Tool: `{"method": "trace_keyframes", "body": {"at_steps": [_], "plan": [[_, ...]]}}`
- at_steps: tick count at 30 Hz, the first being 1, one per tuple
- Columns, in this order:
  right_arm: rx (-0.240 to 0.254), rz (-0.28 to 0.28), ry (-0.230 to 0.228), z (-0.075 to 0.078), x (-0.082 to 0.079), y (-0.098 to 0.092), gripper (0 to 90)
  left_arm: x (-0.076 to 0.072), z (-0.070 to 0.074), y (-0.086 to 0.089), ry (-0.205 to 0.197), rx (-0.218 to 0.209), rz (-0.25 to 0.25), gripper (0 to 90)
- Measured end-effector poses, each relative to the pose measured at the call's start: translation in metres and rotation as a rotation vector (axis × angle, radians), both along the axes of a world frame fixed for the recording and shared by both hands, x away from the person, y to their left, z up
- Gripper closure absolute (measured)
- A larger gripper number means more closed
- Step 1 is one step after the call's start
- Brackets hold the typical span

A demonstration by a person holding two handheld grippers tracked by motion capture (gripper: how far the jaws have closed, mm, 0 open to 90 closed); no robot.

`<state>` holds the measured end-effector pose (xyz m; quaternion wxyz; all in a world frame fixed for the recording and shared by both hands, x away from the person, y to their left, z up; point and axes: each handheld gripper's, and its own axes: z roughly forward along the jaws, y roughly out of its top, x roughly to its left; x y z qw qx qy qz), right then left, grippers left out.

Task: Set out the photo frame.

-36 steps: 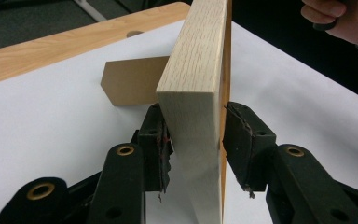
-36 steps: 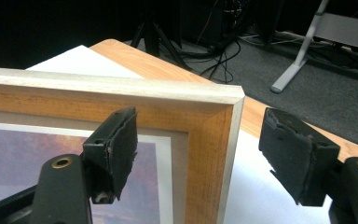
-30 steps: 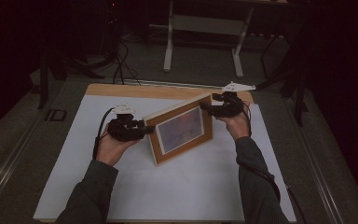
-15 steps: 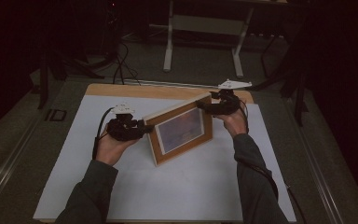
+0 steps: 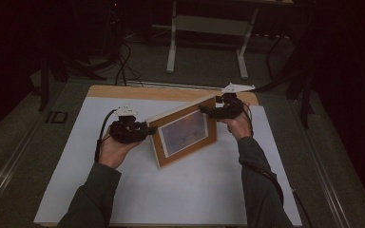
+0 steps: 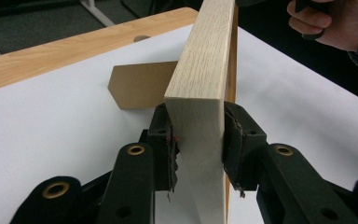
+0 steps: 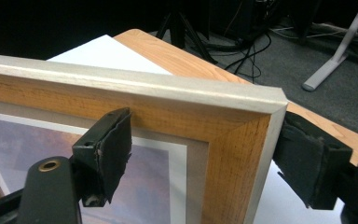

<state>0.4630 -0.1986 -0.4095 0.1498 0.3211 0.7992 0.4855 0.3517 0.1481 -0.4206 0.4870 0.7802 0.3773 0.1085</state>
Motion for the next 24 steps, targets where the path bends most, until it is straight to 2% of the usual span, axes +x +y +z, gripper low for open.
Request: {"method": "trace_keyframes", "body": {"at_steps": [6, 8, 12, 24], "plan": [[0.009, -0.002, 0.02, -0.003, 0.002, 0.0, 22.3, 0.0, 0.0, 0.0, -0.001, 0.001, 0.002, 67.8], [0.031, 0.006, 0.034, -0.006, 0.004, -0.003, 22.3, 0.0, -0.001, -0.001, -0.002, 0.0, 0.003, 67.7], [0.042, 0.02, 0.056, -0.01, 0.005, -0.005, 23.3, 0.0, -0.001, -0.001, -0.004, 0.0, 0.004, 67.8], [0.033, 0.018, 0.053, -0.012, 0.003, -0.01, 31.3, 0.001, -0.001, 0.0, -0.003, -0.007, 0.003, 68.8]]}}
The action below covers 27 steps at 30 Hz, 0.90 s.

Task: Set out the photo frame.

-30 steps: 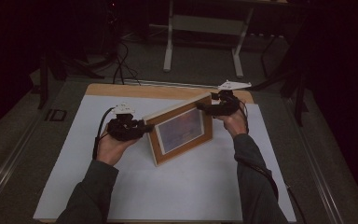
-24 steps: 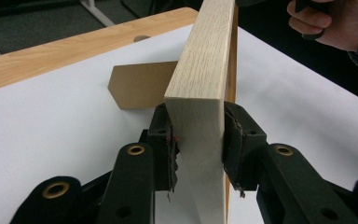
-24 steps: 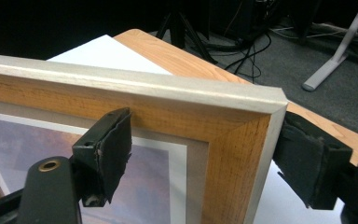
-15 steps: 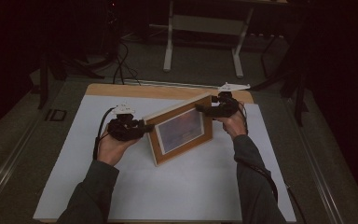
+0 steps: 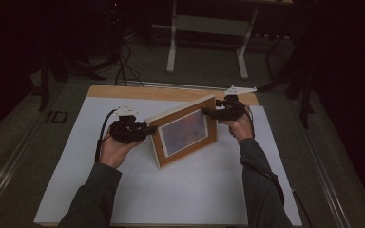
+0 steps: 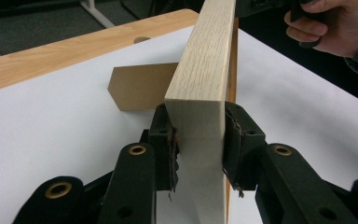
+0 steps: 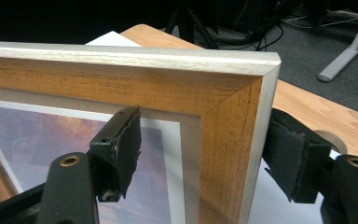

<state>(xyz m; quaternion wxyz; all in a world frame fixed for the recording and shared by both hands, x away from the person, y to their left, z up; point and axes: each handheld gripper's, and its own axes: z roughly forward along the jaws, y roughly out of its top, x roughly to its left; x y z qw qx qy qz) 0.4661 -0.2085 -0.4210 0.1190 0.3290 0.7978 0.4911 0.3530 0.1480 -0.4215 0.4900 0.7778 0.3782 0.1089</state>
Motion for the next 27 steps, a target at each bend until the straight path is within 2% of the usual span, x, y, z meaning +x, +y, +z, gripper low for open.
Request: {"method": "trace_keyframes", "body": {"at_steps": [2, 4, 5, 14, 20, 27], "plan": [[-0.001, -0.002, -0.002, -0.0001, -0.0004, -0.0003, 32.2, 0.0008, -0.0002, 0.0007, 0.0, 0.0, 0.005, 68.8], [0.0, -0.005, -0.001, -0.0003, -0.0011, -0.0017, 36.2, 0.0013, -0.0001, 0.0013, 0.0, 0.003, 0.006, 68.8], [-0.015, -0.017, -0.01, -0.0003, -0.0018, -0.0019, 40.7, 0.0017, 0.0001, 0.0013, -0.001, 0.005, 0.007, 68.8], [-0.013, -0.017, -0.009, -0.0007, -0.0006, -0.0031, 41.1, 0.0037, 0.001, 0.0014, -0.004, 0.018, 0.0, 68.7], [-0.015, -0.006, 0.008, -0.0034, 0.0017, -0.0034, 36.5, 0.0059, 0.001, 0.0024, -0.021, 0.034, -0.018, 68.1], [-0.01, 0.02, 0.035, -0.0088, 0.0055, -0.002, 27.3, 0.0091, 0.002, 0.0032, -0.018, 0.039, -0.028, 68.3]]}}
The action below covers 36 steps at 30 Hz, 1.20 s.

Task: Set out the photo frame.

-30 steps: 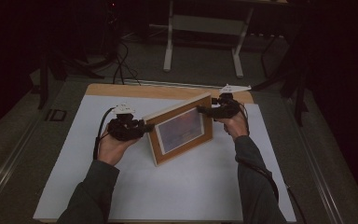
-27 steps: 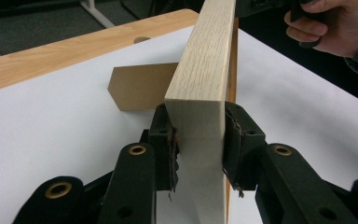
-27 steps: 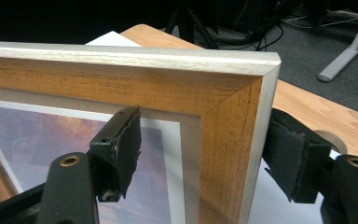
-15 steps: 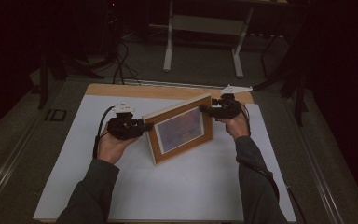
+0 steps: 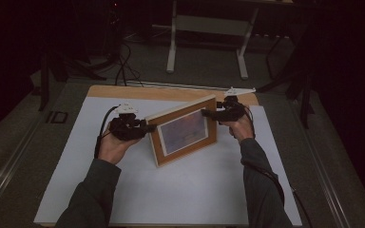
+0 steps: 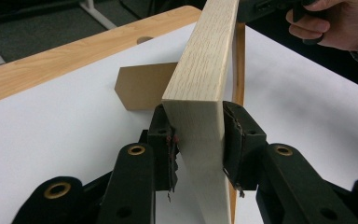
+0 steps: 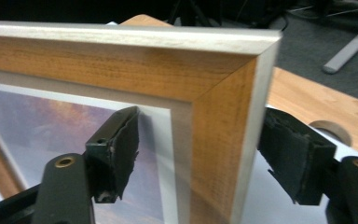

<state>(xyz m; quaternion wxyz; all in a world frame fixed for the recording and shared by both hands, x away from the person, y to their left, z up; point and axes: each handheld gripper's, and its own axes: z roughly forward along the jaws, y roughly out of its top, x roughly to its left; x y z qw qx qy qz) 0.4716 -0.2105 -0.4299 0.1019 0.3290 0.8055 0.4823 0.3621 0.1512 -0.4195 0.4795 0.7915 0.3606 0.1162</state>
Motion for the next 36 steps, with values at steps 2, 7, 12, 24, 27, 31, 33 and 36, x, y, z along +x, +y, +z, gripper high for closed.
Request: {"method": "trace_keyframes", "body": {"at_steps": [2, 7, 12, 24, 27, 31, 33, 36], "plan": [[0.005, 0.009, 0.004, -0.001, 0.0, 0.001, 28.7, 0.001, 0.0, 0.001, -0.004, 0.0, -0.005, 68.2], [0.008, 0.009, -0.002, 0.002, -0.001, 0.001, 32.8, 0.003, 0.0, 0.001, -0.004, -0.003, -0.007, 68.6], [0.042, -0.005, 0.008, 0.002, -0.003, -0.006, 36.5, 0.006, 0.0, 0.002, 0.008, -0.032, -0.005, 69.5], [0.076, -0.02, 0.007, 0.009, -0.012, -0.016, 46.9, 0.01, -0.001, 0.005, 0.017, -0.084, 0.02, 68.5], [0.077, -0.021, 0.003, 0.011, -0.013, -0.018, 48.5, 0.01, -0.001, 0.006, 0.017, -0.096, 0.029, 67.9], [0.081, -0.023, -0.011, 0.017, -0.016, -0.02, 51.2, 0.011, -0.001, 0.007, 0.015, -0.109, 0.036, 66.9], [0.078, -0.024, -0.013, 0.018, -0.017, -0.021, 52.6, 0.013, -0.002, 0.007, 0.011, -0.114, 0.04, 66.4], [0.076, -0.029, -0.016, 0.018, -0.018, -0.022, 53.9, 0.014, -0.001, 0.007, 0.007, -0.12, 0.048, 65.8]]}}
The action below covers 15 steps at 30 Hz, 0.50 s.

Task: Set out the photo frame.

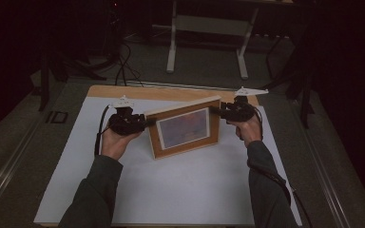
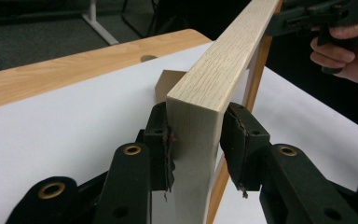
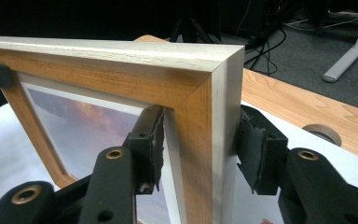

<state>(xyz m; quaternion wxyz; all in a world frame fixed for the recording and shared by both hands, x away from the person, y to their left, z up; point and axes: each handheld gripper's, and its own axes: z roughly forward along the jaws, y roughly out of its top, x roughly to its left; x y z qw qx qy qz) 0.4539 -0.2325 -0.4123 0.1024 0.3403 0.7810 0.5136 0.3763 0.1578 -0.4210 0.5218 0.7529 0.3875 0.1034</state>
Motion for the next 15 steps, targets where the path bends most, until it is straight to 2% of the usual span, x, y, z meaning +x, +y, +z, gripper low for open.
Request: {"method": "trace_keyframes", "body": {"at_steps": [8, 15], "plan": [[0.003, -0.009, -0.004, 0.0003, -0.002, -0.0013, 57.7, 0.0046, 0.0017, 0.0024, -0.011, -0.033, 0.018, 64.1], [0.003, -0.022, -0.015, 0.0032, -0.0045, -0.0016, 59.1, 0.0098, 0.0067, 0.0031, -0.019, -0.039, 0.021, 62.9]]}}
